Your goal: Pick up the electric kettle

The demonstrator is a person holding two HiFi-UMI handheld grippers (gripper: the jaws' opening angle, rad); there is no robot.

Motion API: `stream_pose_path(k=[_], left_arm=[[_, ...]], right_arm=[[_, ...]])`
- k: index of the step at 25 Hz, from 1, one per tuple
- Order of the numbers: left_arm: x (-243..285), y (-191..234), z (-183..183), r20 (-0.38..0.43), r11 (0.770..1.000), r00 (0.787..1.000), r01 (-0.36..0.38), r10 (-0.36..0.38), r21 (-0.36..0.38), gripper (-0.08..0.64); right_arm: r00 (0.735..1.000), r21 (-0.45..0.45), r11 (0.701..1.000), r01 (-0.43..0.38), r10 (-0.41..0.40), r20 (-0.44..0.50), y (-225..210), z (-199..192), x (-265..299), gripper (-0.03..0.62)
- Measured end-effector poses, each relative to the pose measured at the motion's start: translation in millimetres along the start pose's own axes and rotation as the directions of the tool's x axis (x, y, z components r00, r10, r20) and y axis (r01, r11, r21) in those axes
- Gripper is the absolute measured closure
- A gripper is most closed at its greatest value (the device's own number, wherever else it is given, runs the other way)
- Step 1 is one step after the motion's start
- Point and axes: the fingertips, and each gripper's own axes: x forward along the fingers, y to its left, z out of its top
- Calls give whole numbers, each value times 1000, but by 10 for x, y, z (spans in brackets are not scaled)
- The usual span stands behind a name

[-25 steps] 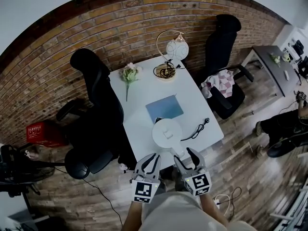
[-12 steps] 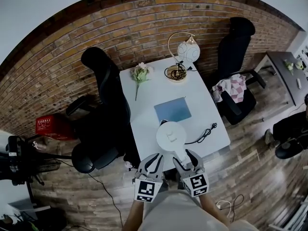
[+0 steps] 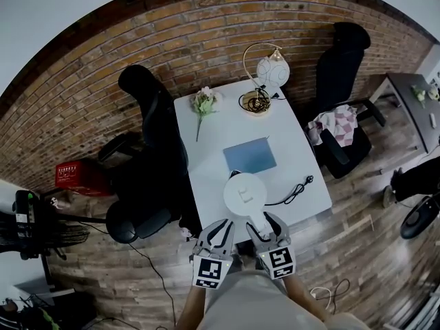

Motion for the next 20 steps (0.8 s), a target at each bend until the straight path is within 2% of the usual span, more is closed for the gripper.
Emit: stream_pose_path(k=[3,8,20], left_arm=[[-4,4,-8,-5,1000,1000,-6,6,6,514],[-22,13,-43,-19,1000,1000,-13,13,14,514],[-48,28,-74,-32,1000,999,-20,21,19,515]], right_arm=[[1000,1,1000,21,-21,6,-38,12,31,351],[999,3,1000,24,-24,29,-26,41,48,416],[996,4,1000,27,-27,90,-130,67,59,435]])
